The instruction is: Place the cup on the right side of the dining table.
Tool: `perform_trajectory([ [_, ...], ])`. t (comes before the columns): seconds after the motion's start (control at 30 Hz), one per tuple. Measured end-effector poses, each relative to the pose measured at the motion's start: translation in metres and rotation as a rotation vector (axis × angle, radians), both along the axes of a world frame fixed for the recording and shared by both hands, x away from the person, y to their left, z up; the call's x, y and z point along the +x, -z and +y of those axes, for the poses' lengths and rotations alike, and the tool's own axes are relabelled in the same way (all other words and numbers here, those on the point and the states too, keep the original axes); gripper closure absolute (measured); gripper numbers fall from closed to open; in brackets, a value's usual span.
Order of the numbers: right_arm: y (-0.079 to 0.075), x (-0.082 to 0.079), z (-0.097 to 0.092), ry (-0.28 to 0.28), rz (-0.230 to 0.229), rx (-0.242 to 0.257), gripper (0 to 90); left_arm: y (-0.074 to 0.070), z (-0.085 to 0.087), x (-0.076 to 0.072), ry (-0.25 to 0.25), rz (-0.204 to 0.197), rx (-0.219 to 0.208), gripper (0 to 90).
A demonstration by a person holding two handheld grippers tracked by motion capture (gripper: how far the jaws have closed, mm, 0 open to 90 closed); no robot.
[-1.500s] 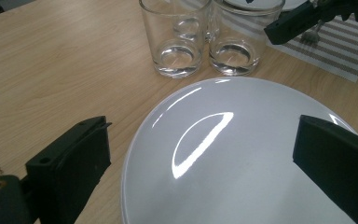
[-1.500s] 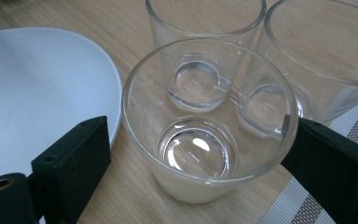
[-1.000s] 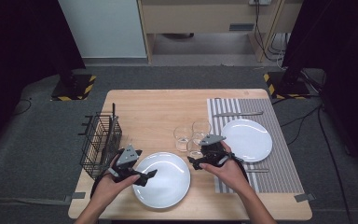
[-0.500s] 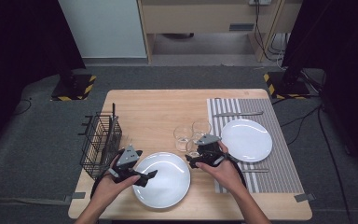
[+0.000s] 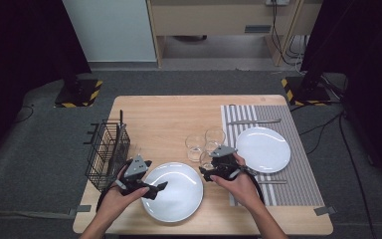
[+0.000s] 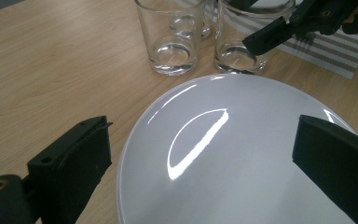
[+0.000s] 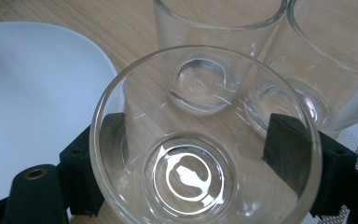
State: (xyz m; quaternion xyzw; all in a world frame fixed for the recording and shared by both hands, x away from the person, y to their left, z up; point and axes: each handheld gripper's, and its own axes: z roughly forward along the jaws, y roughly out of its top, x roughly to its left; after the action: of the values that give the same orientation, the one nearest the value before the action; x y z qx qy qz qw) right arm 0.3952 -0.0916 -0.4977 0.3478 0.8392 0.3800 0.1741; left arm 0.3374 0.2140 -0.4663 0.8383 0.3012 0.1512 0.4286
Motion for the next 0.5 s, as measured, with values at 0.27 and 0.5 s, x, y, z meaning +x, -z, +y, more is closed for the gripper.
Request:
perform_trajectory([
  [0.27, -0.0007, -0.0057, -0.0065, -0.002, 0.007, -0.004, 18.9, 0.0001, -0.0011, -0.0001, 0.003, 0.0, 0.004, 3.7],
  [0.5, 0.0008, -0.0028, -0.0037, -0.002, 0.01, 0.016, 15.1, -0.0001, -0.0007, -0.0003, 0.004, -0.002, 0.003, 3.7],
])
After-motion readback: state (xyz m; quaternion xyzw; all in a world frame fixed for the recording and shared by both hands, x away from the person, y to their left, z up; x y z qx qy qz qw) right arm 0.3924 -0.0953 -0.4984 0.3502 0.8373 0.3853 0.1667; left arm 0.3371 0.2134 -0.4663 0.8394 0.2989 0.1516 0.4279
